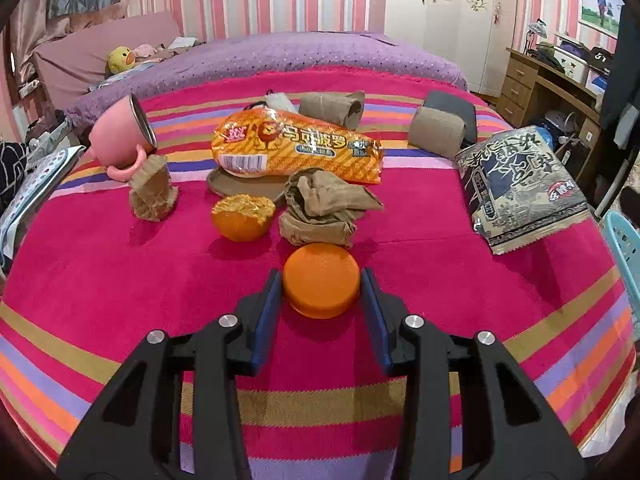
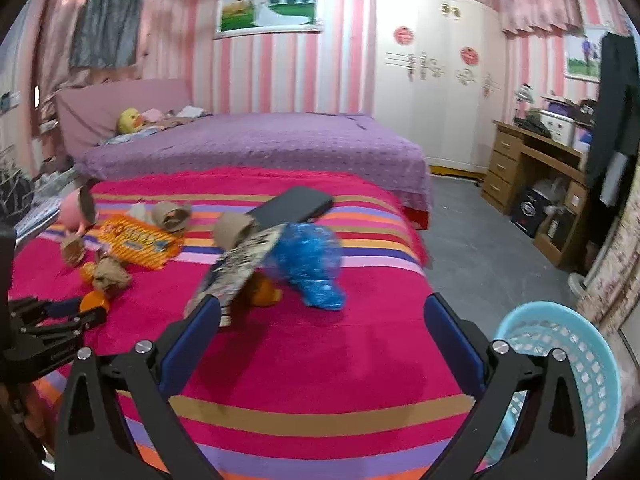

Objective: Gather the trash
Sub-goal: 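Grasp the orange bottle cap with the left tool while the right tool grasps the printed snack bag, then carry both items over the blue basket and open both tools to drop them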

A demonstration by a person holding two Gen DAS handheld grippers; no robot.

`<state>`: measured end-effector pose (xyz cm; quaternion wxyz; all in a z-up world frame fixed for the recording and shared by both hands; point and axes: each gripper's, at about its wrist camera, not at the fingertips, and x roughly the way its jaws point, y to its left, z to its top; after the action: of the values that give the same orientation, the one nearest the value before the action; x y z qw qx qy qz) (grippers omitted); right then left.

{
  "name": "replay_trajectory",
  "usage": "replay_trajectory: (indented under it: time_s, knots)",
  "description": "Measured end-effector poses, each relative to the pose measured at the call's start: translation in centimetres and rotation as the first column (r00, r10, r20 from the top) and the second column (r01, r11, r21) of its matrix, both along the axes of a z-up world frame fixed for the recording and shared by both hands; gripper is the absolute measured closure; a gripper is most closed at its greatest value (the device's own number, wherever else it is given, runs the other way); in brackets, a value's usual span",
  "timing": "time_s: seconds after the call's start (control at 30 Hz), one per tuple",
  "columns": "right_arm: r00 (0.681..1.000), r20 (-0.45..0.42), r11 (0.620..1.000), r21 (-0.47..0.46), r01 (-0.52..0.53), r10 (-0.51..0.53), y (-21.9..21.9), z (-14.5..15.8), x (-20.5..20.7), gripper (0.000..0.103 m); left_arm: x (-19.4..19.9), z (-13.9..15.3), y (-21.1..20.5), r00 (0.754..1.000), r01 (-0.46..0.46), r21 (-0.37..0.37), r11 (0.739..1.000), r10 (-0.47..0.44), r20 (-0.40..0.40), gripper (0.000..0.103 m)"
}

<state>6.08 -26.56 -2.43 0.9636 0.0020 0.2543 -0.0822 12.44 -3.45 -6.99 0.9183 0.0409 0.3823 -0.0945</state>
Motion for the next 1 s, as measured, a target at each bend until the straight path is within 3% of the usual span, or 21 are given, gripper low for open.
replay_trajectory:
  time_s: [0.2, 0.37, 0.43, 0.47, 0.63, 0.73, 1.0]
  knots:
    - [0.996, -0.053, 0.998, -0.012, -0.067, 0.066, 2.7, -0.7, 2.6, 0.007, -1.5, 2.3, 2.0, 0.994, -0.041, 0.05, 0.998, 0.036, 0.1, 0.064]
    - [0.988, -0.116, 0.994, -0.02, -0.103, 0.1, 4.2, -1.5, 5.5, 0.035, -1.7, 2.8, 4.3, 0.988, -0.096, 0.067, 0.993, 0.087, 0.126, 0.064]
    - [0.982, -0.149, 0.993, -0.011, -0.119, 0.116, 4.5, -2.4, 6.3, 0.063, -1.6, 3.0, 4.8, 0.986, -0.111, 0.067, 0.992, 0.101, 0.13, 0.064]
    - [0.98, -0.157, 0.992, -0.002, -0.125, 0.123, 4.5, -2.8, 6.5, 0.07, -1.7, 3.1, 4.9, 0.986, -0.114, 0.064, 0.991, 0.104, 0.133, 0.064]
    - [0.976, -0.131, 0.983, -0.026, -0.181, 0.176, 5.0, -2.5, 5.7, 0.092, -2.1, 3.7, 4.2, 0.982, -0.11, 0.063, 0.992, 0.099, 0.16, 0.064]
    - [0.972, -0.1, 0.976, -0.035, -0.216, 0.212, 4.9, -1.7, 4.5, 0.098, -2.5, 4.1, 3.7, 0.98, -0.105, 0.075, 0.992, 0.091, 0.177, 0.064]
    - [0.961, 0.018, 0.961, 0.017, -0.276, 0.276, 1.1, 2.7, -0.2, 0.099, -4.3, 6.3, 1.7, 0.972, -0.099, 0.038, 0.994, 0.088, 0.216, 0.064]
